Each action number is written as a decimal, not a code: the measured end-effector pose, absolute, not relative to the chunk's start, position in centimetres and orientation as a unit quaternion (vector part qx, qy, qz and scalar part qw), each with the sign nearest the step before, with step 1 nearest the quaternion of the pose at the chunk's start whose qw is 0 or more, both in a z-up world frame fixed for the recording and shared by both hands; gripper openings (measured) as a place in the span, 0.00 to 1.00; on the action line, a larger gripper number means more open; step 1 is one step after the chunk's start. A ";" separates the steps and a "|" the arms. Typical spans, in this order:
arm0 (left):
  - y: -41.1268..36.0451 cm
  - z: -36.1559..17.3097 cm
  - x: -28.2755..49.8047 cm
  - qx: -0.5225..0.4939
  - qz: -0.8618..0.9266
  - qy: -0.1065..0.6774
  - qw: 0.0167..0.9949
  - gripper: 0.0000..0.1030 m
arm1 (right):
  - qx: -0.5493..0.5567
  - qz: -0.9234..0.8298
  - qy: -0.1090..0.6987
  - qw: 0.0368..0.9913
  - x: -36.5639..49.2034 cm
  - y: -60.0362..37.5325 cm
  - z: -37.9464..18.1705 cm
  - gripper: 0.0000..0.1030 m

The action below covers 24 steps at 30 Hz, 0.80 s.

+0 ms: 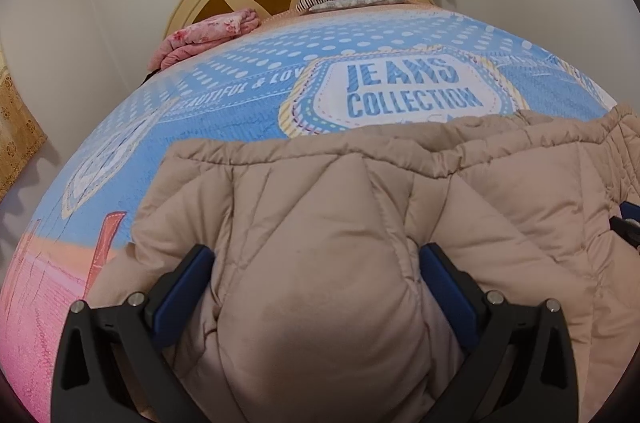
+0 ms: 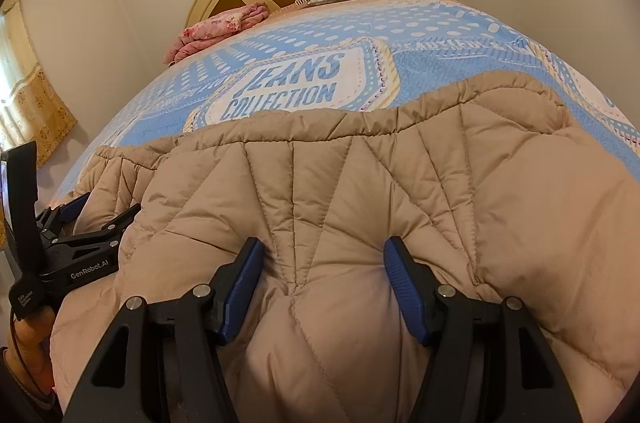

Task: Fold large clothes
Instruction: 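Press the folded jacket flat with both open grippers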

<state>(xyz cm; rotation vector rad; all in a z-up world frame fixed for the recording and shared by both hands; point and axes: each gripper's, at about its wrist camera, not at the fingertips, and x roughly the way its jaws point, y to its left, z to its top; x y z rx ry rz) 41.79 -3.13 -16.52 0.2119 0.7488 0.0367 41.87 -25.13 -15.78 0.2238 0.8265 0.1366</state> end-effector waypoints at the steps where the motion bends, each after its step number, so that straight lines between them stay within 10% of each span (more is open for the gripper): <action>1: -3.1 -16.6 41.8 0.103 0.018 0.365 0.925 1.00 | 0.110 0.066 0.400 0.907 41.9 -25.2 -15.8 0.61; 24: -3.2 -17.0 42.3 0.101 0.016 0.377 0.921 1.00 | 0.074 0.045 0.423 0.902 42.8 -24.0 -16.5 0.62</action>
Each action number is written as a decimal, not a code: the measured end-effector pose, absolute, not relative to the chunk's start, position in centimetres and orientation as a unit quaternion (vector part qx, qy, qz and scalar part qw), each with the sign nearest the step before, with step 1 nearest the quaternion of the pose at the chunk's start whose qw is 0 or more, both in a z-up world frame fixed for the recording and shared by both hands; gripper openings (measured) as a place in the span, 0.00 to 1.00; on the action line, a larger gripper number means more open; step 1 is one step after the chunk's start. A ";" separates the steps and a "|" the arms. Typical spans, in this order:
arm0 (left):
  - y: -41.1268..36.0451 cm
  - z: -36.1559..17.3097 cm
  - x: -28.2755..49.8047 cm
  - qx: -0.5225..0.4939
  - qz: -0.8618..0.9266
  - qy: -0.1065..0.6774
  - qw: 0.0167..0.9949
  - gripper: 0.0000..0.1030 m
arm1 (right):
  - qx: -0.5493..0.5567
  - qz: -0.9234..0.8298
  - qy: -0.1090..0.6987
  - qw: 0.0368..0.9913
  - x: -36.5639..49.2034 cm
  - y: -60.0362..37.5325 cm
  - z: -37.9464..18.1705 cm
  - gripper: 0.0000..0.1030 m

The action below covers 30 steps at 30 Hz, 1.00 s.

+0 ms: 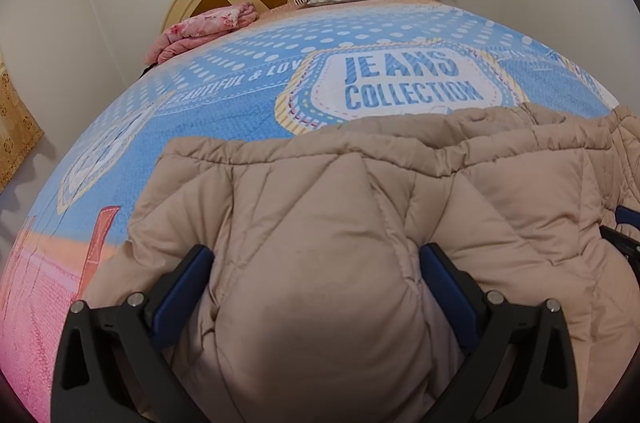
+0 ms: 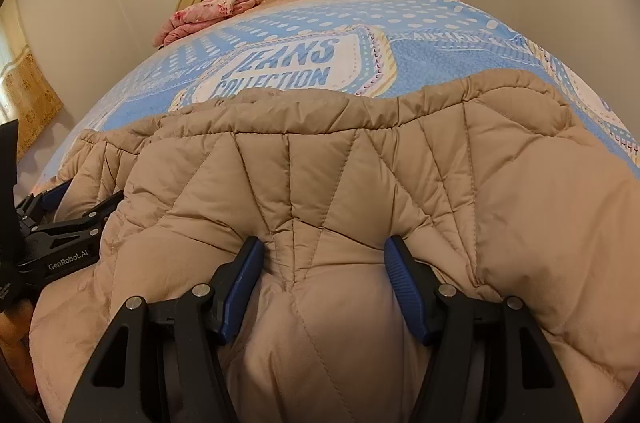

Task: Fold large clothes
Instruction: 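Press the folded jacket flat with both open grippers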

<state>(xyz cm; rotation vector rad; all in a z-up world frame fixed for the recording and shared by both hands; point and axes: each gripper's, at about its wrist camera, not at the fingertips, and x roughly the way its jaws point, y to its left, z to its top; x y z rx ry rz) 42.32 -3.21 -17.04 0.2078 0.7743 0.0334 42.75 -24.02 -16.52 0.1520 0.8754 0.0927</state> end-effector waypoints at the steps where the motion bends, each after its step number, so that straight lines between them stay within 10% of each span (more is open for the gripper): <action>1: -3.2 -17.1 42.3 0.102 0.017 0.377 0.920 1.00 | 0.073 0.044 0.424 0.902 42.8 -24.0 -16.5 0.62; 30: -3.2 -17.2 42.4 0.103 0.016 0.378 0.920 1.00 | 0.069 0.029 0.379 0.922 39.3 -22.2 -12.0 0.62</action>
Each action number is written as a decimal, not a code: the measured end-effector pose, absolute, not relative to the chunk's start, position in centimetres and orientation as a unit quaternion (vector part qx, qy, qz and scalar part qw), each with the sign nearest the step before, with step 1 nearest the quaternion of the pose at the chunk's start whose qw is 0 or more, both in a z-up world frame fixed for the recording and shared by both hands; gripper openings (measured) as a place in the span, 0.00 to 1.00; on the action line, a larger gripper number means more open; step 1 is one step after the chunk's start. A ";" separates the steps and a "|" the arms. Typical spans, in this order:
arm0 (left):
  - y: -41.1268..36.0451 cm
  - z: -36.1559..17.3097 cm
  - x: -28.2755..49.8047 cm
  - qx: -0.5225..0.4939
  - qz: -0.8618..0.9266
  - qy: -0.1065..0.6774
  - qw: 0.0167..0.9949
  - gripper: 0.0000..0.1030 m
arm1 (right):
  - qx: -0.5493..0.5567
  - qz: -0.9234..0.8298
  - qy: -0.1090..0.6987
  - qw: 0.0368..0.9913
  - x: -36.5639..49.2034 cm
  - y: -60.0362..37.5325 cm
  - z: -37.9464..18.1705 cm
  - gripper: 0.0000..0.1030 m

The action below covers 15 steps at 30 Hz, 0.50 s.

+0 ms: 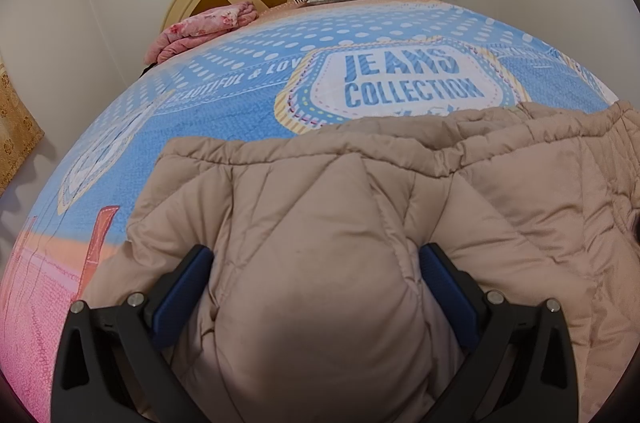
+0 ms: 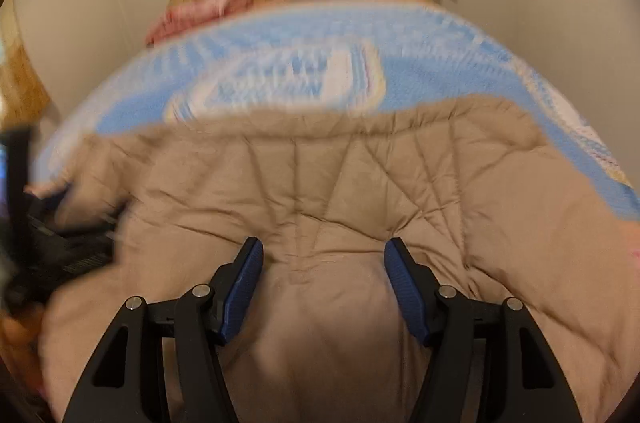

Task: Fold large clothes
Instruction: 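Press the folded jacket flat with both open grippers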

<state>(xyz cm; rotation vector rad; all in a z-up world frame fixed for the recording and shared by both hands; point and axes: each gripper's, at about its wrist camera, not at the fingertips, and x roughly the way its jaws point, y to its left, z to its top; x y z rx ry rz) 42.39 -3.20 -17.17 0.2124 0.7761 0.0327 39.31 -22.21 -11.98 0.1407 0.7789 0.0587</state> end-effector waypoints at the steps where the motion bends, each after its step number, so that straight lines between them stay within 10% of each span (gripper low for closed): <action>1: -3.2 -17.2 42.4 0.103 0.016 0.378 0.920 1.00 | 0.067 0.039 0.373 0.925 38.7 -21.5 -11.5 0.62; 15: -3.3 -17.2 42.4 0.103 0.015 0.377 0.920 1.00 | 0.013 0.055 0.389 0.920 38.0 -17.6 -15.9 0.68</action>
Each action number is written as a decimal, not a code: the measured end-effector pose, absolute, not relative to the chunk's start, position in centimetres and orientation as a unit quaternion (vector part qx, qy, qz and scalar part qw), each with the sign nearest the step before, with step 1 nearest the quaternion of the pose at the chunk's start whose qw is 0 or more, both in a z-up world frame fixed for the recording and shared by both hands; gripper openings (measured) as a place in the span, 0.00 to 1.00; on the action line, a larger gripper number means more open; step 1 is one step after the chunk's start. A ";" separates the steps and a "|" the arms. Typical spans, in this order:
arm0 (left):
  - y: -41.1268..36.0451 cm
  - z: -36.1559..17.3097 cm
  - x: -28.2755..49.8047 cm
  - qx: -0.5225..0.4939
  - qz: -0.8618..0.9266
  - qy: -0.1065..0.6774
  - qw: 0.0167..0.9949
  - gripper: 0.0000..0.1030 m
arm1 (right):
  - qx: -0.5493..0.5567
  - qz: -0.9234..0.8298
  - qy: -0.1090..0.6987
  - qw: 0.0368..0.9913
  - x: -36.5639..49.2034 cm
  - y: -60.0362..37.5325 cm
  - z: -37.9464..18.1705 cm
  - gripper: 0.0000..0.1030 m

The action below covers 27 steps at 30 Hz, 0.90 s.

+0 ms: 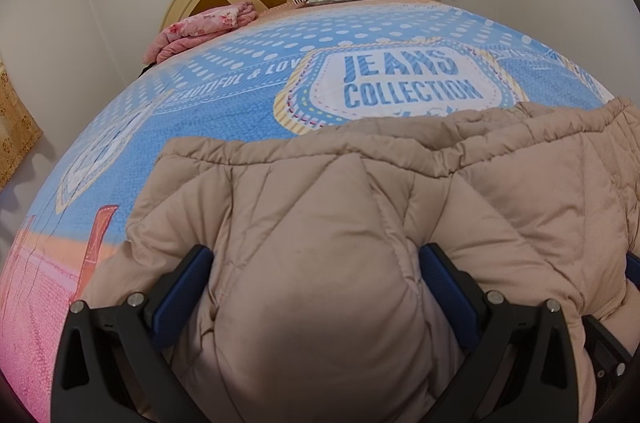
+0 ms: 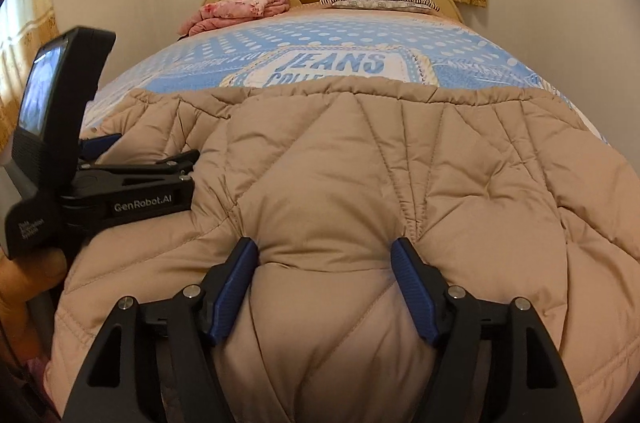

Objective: Fold large clothes

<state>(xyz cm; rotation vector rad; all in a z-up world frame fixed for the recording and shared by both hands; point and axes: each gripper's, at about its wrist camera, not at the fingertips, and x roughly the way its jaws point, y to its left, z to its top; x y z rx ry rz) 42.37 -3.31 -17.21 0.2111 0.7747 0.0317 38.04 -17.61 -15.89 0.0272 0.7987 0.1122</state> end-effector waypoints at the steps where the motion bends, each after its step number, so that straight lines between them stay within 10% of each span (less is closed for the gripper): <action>1: -3.3 -17.2 42.4 0.103 0.016 0.377 0.920 1.00 | 0.011 0.054 0.390 0.919 38.0 -17.5 -16.0 0.68; 27: 11.4 -12.1 22.1 0.017 0.067 0.373 0.925 1.00 | -0.010 0.039 0.395 0.918 37.4 -16.8 -15.7 0.70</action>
